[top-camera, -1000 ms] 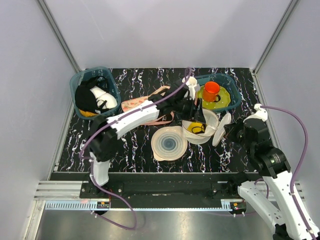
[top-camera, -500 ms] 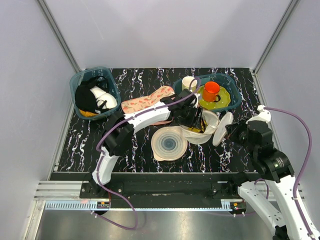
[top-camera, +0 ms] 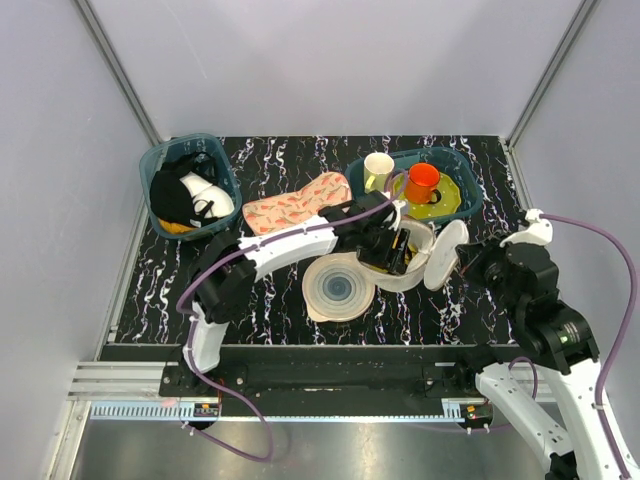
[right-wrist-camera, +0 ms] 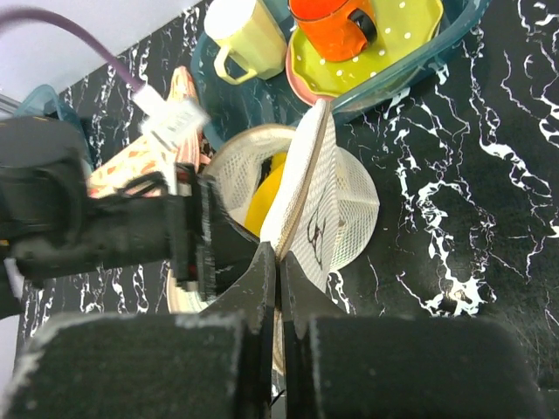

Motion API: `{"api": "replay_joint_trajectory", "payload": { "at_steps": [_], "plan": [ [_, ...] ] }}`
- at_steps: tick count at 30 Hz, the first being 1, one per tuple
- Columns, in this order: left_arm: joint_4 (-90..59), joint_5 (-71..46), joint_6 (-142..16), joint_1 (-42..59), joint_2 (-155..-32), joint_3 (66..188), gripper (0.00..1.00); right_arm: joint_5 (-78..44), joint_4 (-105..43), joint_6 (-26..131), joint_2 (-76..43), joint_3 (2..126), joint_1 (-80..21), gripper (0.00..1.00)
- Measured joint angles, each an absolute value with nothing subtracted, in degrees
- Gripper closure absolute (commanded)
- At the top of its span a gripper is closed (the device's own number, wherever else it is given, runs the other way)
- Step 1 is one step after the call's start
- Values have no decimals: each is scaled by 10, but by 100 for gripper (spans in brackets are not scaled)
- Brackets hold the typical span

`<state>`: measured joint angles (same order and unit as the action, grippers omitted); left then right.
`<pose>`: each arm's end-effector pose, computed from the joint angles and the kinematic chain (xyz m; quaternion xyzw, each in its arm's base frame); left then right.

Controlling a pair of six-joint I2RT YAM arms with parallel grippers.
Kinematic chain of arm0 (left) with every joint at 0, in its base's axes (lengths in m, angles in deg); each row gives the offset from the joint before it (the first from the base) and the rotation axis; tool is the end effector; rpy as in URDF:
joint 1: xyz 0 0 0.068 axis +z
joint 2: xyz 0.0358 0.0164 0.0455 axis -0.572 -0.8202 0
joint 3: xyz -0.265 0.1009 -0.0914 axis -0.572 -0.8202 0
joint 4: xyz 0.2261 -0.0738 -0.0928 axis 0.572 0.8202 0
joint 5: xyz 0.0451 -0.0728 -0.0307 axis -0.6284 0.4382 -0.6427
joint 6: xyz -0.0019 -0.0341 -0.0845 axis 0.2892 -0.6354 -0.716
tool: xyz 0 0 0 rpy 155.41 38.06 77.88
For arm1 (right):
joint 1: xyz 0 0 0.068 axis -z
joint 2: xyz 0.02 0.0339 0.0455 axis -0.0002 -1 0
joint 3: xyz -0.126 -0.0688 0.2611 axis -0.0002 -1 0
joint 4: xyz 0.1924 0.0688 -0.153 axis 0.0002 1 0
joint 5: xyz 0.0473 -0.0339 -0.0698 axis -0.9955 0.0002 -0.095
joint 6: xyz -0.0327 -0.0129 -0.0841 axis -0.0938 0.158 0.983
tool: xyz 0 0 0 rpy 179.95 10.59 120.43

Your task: Unzip the laundry bag and remove the bra

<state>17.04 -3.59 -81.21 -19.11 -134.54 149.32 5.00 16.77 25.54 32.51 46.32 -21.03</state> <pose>0.2652 -0.4063 0.2218 0.2401 0.9055 -0.3197 0.1420 0.1026 0.0181 0.3664 0.1580 0.8127 0.1623 0.5368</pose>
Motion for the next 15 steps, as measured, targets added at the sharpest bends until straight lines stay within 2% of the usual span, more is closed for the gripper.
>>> {"api": "replay_joint_trajectory", "payload": {
  "at_steps": [5,8,13,15],
  "plan": [
    [158,-63,-812,-190,-1318,1510,42,35,146,250,315,407,-210,100],
    [158,-82,-809,-191,-1326,1531,50,32,144,248,307,393,-210,100],
    [144,-129,-800,-194,-1360,1559,52,32,140,248,310,393,-210,100],
    [138,-150,-796,-194,-1371,1559,58,33,140,248,313,393,-210,100]
  ]
}}
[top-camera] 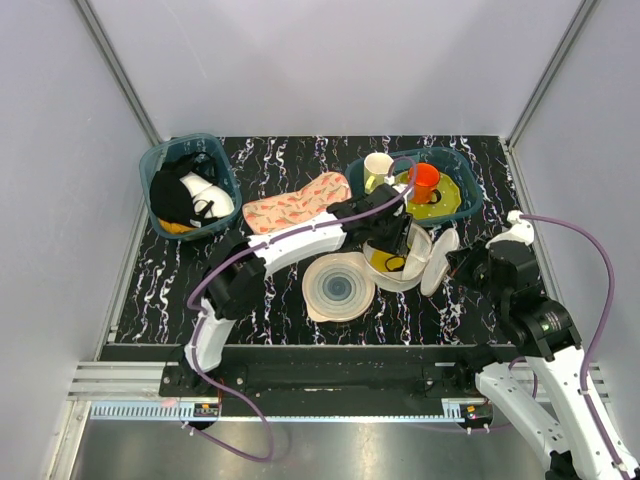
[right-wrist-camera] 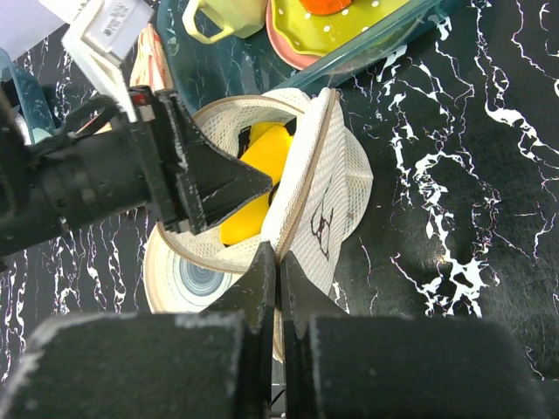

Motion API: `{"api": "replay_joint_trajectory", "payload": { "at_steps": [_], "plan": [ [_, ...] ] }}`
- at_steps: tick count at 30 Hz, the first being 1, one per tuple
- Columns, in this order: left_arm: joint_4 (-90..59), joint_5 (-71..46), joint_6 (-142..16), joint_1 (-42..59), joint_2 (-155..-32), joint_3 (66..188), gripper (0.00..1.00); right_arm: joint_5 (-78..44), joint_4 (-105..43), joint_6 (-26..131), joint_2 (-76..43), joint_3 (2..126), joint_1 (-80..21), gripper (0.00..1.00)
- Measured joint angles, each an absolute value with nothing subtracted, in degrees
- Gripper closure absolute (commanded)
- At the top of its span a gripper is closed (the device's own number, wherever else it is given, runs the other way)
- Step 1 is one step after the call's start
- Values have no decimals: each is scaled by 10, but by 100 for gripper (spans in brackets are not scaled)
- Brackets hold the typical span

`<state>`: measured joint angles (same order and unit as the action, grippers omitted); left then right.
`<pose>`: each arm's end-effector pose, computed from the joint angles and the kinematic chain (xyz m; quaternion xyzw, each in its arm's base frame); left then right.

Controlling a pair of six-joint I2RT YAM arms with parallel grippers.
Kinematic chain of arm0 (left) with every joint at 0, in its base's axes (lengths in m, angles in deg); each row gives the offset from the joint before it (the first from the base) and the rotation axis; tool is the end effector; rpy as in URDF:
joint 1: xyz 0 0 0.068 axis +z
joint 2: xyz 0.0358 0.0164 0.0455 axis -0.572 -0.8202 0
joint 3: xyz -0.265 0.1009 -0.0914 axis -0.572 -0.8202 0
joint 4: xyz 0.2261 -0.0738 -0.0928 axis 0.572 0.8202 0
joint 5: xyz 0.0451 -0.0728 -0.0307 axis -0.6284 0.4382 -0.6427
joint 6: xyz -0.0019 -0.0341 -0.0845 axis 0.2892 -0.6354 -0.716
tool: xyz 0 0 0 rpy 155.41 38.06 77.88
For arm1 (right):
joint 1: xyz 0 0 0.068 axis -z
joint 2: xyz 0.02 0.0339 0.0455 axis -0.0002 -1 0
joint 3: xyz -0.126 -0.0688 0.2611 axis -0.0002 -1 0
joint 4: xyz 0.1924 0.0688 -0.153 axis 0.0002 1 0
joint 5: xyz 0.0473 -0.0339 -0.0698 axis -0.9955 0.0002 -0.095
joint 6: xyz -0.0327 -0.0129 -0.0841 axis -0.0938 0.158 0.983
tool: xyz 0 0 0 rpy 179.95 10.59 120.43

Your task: Unzip the laundry bag and remove the bra

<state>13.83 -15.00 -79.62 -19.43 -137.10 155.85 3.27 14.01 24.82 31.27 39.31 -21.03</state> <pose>0.2932 -0.4226 0.2430 0.2240 0.8956 -0.2880 0.2546 0.1190 0.0270 0.3297 0.1536 0.8399 0.1561 0.4965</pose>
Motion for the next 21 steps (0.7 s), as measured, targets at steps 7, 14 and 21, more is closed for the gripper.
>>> {"api": "replay_joint_trajectory", "payload": {
  "at_steps": [7,14,21],
  "plan": [
    [115,-209,-788,-194,-1409,1537,32,34,144,249,317,393,-210,100],
    [92,-263,-782,-206,-1417,1500,26,35,145,249,323,393,-210,100],
    [82,-304,-779,-228,-1438,1500,100,34,144,249,316,393,-210,100]
  ]
}}
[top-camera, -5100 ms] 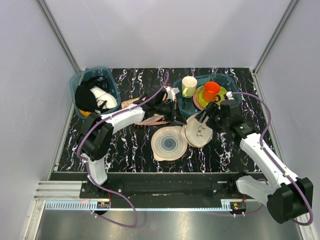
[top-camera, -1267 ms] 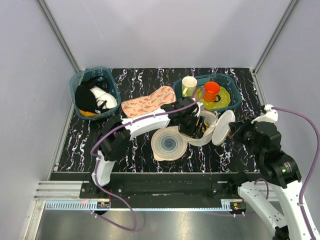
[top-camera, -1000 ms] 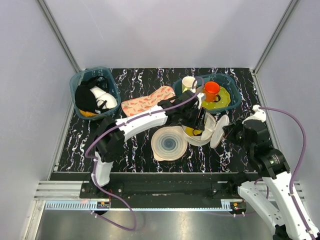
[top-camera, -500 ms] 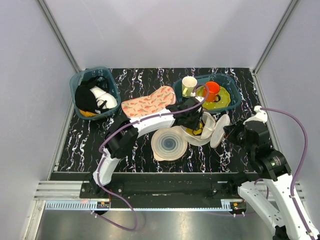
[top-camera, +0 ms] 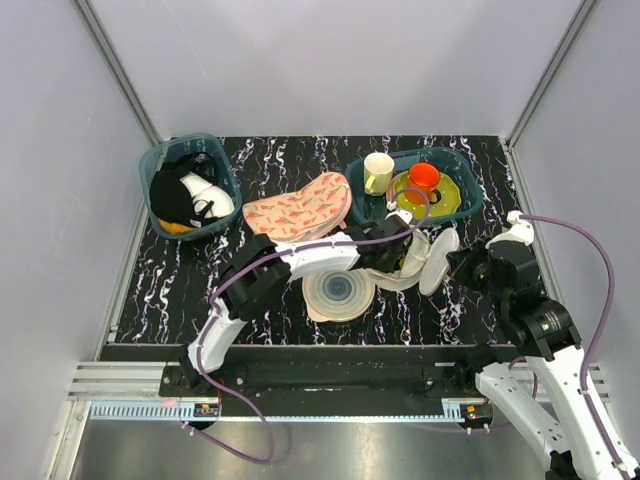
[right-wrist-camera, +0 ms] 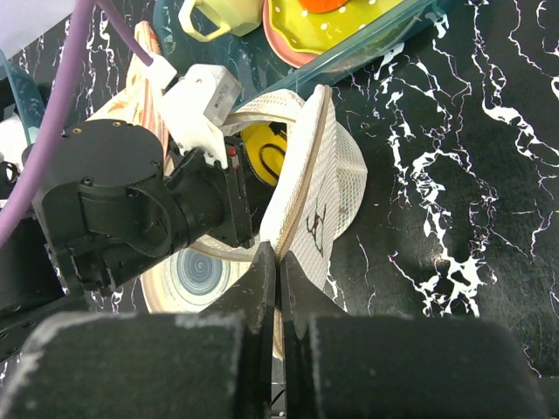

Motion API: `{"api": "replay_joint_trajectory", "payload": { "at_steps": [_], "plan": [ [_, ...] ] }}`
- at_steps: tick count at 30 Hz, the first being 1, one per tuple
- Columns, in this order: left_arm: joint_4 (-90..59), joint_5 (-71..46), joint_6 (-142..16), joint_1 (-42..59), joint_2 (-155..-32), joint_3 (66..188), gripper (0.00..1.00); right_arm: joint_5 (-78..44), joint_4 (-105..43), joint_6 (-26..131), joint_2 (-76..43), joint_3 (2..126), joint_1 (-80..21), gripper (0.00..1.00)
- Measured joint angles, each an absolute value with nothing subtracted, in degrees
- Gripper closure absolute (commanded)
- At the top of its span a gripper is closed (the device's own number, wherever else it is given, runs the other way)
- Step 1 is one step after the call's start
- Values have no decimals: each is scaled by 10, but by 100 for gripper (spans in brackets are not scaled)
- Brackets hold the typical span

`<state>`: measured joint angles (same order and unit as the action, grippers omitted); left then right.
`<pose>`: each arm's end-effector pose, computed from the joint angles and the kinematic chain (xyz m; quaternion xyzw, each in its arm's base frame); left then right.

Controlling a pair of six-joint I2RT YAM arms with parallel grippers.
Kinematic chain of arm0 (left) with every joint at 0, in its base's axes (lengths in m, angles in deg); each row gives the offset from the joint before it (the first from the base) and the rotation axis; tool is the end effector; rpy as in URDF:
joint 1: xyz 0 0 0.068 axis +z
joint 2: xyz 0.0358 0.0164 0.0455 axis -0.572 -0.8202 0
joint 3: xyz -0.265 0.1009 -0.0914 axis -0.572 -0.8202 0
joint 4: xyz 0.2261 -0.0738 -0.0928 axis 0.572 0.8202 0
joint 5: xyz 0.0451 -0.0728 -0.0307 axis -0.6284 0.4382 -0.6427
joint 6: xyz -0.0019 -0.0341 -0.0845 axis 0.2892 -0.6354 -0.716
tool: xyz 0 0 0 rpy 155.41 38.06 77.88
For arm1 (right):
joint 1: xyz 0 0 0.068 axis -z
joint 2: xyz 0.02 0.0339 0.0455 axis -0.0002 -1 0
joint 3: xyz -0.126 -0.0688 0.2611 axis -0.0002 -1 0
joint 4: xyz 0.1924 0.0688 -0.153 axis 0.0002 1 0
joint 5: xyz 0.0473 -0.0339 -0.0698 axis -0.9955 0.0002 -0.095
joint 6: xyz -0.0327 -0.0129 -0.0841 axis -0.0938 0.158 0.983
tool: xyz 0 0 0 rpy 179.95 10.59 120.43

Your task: Unzip the laundry bag and remove the bra

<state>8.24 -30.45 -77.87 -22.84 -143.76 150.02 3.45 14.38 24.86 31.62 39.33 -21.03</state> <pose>0.2888 -0.4319 0.1606 0.2242 0.9155 -0.1599 0.2933 0.1173 0.0261 0.3295 0.1541 0.8398 0.1547 0.4971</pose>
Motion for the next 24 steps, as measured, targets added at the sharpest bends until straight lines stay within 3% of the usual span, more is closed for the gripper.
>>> {"api": "replay_joint_trajectory", "payload": {
  "at_steps": [5,15,24],
  "plan": [
    [92,-313,-779,-232,-1419,1491,100,34,143,250,310,393,-210,100],
    [101,-265,-780,-229,-1207,1433,100,34,116,250,296,364,-210,100],
    [77,-157,-814,-210,-1198,1434,100,34,73,250,257,295,-210,100]
  ]
}}
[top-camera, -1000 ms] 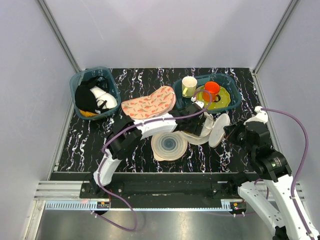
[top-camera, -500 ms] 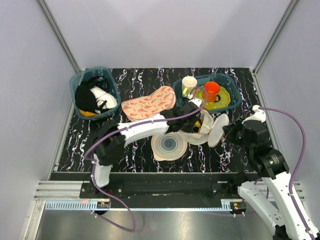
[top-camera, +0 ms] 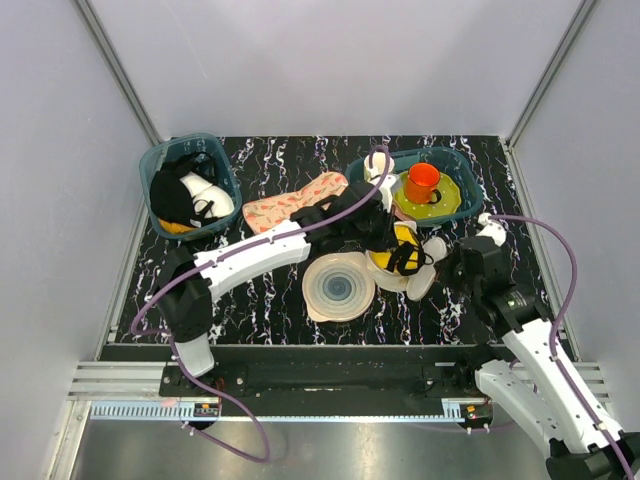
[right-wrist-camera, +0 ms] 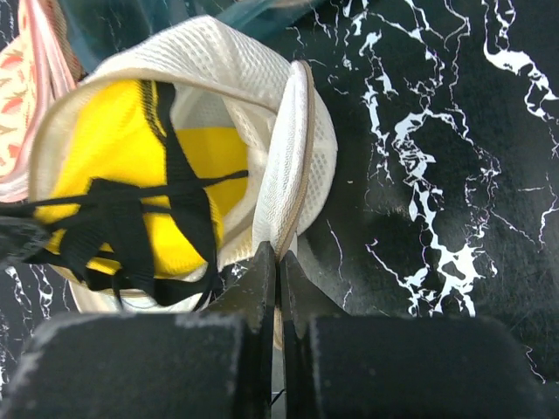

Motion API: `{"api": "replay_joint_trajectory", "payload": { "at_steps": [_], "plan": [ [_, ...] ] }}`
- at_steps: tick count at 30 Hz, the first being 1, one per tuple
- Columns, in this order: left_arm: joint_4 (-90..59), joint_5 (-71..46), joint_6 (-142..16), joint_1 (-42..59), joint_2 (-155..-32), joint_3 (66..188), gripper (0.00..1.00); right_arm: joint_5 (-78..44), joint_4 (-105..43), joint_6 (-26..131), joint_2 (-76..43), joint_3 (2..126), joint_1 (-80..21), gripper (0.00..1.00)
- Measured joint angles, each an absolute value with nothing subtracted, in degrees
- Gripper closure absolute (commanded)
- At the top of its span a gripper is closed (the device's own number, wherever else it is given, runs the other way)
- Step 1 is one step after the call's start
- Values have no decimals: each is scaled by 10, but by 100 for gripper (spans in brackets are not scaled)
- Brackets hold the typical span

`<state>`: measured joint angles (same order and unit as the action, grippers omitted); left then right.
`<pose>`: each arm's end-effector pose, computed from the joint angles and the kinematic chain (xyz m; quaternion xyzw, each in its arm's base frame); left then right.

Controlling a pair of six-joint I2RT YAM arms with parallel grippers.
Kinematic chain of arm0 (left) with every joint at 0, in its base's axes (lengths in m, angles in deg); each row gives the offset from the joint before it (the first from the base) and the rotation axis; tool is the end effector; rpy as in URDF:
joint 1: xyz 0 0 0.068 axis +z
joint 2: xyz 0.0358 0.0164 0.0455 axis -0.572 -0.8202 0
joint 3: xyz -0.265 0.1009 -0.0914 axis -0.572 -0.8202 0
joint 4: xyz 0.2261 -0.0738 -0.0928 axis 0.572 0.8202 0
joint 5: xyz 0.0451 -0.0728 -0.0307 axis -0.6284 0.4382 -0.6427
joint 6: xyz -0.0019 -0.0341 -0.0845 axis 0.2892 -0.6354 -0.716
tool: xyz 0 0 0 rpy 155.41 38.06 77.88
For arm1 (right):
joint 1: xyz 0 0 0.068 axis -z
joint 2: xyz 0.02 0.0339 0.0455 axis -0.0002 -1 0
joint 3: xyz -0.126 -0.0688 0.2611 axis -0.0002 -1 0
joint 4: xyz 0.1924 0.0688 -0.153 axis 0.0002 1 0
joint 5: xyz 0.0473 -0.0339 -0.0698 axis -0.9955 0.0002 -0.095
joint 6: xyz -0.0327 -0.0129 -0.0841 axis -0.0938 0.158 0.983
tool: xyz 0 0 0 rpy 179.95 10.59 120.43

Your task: Unzip the laundry bag and remove the bra

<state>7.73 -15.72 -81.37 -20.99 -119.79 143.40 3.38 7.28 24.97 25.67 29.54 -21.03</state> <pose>0.2473 -0.3780 0.3166 0.2151 0.8562 -0.3488 0.3146 0.1483 0.0381 0.2732 0.1500 0.8767 0.1208 0.4407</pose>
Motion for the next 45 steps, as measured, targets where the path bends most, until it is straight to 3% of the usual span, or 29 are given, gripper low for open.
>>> {"api": "replay_joint_trajectory", "payload": {
  "at_steps": [10,23,32,39,45],
  "plan": [
    [61,-107,-849,-174,-1180,1466,100,34,71,243,298,281,-210,100],
    [-113,42,-968,-131,-1131,1408,100,33,77,221,320,281,-210,100],
    [-185,98,-1036,-158,-1244,1368,100,38,94,227,334,368,-210,100],
    [-228,149,-1085,-188,-1285,1369,100,37,76,223,307,298,-210,100],
    [-339,187,-1155,-157,-1281,1367,100,38,66,216,295,257,-210,100]
  ]
}}
